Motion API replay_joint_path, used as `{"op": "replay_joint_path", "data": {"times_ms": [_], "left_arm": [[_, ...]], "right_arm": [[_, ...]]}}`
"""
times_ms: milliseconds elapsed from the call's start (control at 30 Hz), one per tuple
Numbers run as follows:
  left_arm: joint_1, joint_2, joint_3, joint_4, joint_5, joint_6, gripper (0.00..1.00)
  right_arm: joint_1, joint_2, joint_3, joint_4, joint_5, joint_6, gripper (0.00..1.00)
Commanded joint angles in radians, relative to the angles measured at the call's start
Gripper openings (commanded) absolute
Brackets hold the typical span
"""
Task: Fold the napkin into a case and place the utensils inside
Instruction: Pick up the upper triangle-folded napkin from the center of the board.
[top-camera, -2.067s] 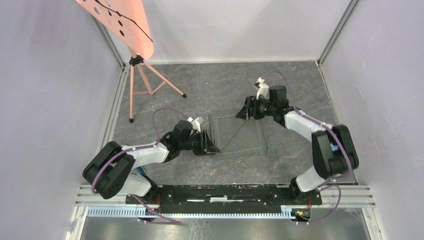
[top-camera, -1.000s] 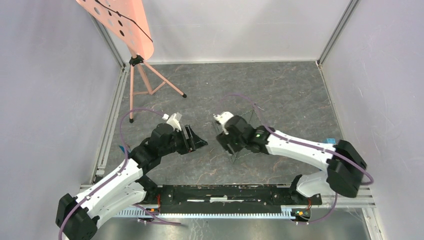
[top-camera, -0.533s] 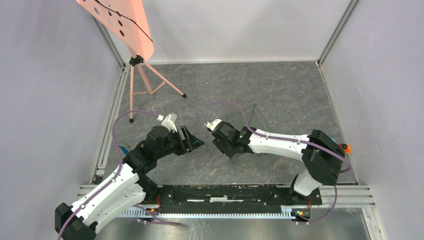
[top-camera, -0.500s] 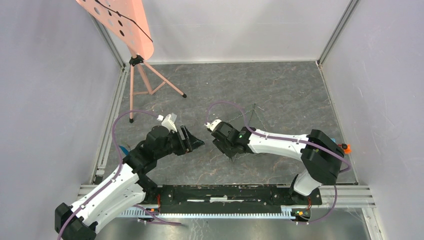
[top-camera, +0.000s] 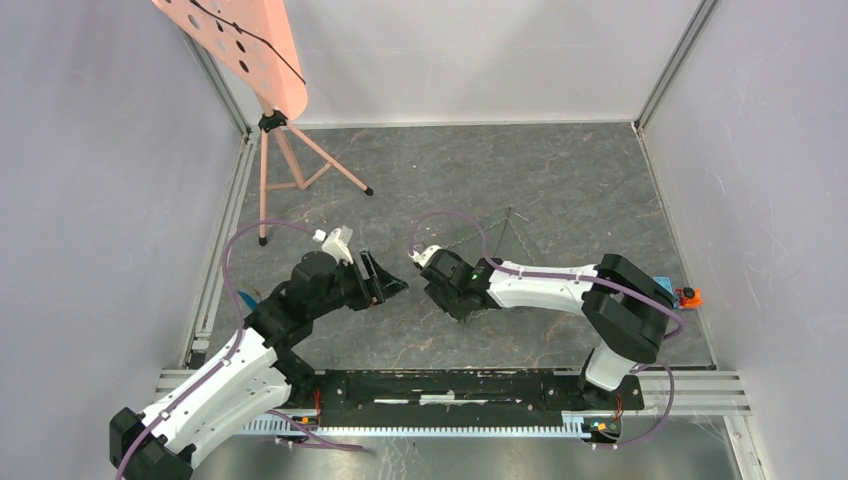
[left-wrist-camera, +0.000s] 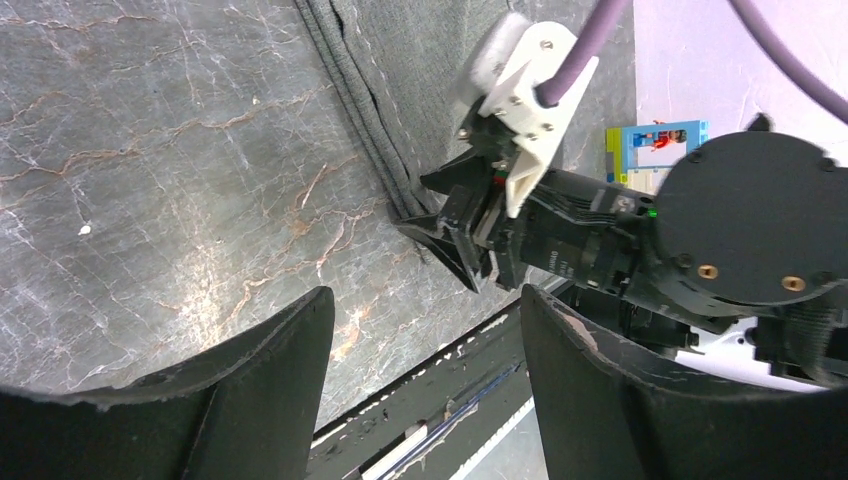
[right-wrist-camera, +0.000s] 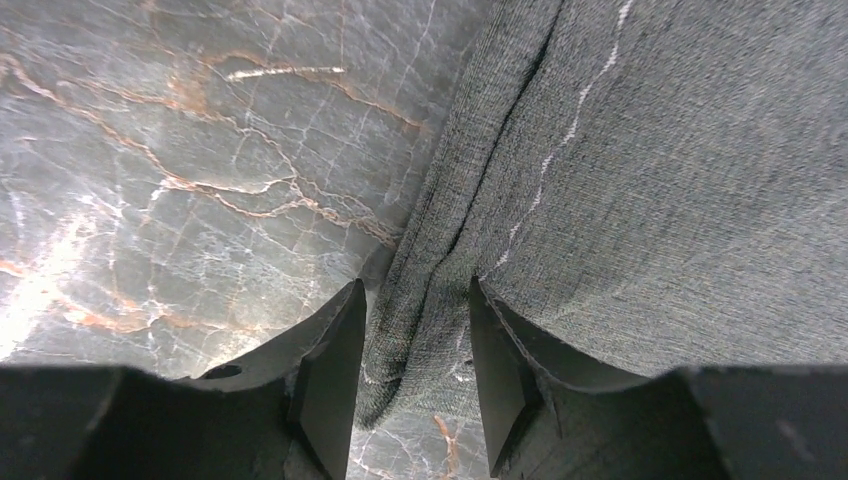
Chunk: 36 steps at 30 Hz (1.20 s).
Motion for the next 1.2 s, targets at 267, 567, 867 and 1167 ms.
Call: {"op": "replay_joint_path", "data": {"times_ms": [267, 567, 867, 1167], "left_arm": [[0.016, -0.044, -0.003, -0.02, -0.009, 0.048, 0.75], [0.022, -0.036, -0.023, -0.047, -0.054, -0.013, 0.79], [0.031, 0.199, -0.006, 0.128, -0.034, -0.266, 0.82], [0.004, 0.686, 0.074, 0.499, 0.001, -0.422, 0.75]], "right_arm": [[0.004, 0.047, -0.075, 0.08, 0.002, 0.004, 0.56], [0.002, -0.019, -0.163, 0.18, 0.067, -0.059, 0.01], [0.001, -0.17, -0.199, 0.317, -0.058, -0.097, 0.01], [-0.033, -0.234, -0.265, 0.391, -0.112, -0.086, 0.0]]}}
